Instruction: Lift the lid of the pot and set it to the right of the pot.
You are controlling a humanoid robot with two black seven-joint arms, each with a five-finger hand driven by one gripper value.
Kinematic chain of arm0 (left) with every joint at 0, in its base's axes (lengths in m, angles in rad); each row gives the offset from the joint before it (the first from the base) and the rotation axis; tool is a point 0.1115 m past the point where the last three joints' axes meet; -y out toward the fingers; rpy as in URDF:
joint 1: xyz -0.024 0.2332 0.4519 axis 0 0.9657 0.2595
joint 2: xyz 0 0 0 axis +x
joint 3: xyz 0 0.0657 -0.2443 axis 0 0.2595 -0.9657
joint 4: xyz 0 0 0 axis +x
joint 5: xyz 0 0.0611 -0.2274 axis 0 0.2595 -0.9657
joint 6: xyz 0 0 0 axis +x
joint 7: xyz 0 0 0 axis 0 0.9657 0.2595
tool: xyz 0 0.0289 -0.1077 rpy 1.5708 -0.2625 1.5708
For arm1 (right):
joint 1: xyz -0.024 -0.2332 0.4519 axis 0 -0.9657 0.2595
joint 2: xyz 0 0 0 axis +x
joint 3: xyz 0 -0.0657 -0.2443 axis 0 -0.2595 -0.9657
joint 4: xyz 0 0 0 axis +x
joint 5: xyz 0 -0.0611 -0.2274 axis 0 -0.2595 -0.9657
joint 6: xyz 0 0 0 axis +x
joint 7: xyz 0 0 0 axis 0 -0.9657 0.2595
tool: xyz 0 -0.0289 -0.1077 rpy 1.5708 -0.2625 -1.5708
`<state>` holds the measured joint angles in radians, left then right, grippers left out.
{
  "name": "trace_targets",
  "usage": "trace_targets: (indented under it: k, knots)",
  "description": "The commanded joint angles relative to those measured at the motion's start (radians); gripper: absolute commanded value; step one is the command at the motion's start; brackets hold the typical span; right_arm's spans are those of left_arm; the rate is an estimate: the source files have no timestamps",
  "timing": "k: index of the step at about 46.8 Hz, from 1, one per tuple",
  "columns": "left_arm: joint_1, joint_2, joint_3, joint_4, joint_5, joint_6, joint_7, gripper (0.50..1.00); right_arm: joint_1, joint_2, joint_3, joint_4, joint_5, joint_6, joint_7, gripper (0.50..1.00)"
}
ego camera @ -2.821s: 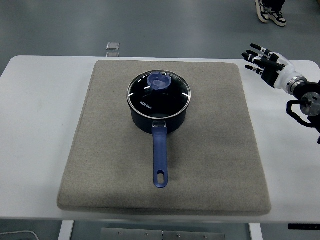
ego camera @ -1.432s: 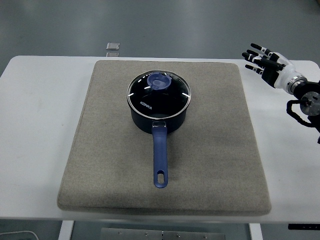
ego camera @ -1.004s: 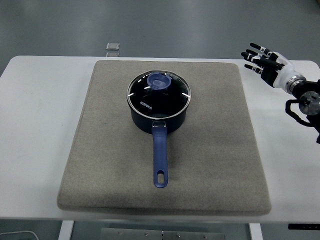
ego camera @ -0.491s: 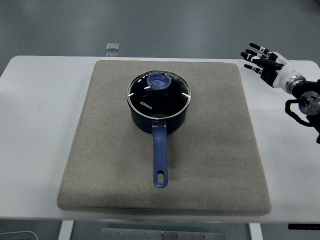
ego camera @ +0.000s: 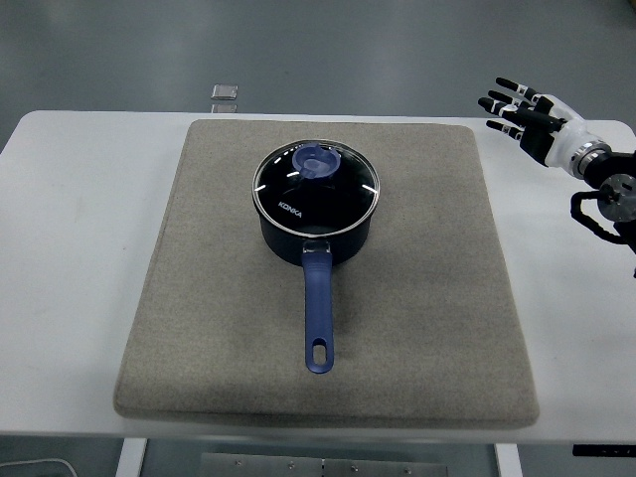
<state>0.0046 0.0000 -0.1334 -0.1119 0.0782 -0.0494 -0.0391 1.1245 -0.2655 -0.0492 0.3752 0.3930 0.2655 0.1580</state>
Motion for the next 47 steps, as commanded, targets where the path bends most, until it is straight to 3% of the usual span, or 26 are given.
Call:
trace_targets:
  k: [1,16,47]
  knots:
    - [0.0,0.0,0.0,0.0,0.0,-0.001,0.001,1.0,0.008,-0.008,-0.001,-0.001,0.0,0.005,0.0,0.901]
    - [0.0,0.0,0.0,0.0,0.0,0.0,-0.001,1.0,0.023,-0.014,-0.001,-0.001,0.0,0.003,-0.002,0.901]
    - [0.0,0.0,0.0,0.0,0.0,0.0,0.001,1.0,0.02,-0.008,0.003,-0.001,0.001,-0.06,-0.002,0.901]
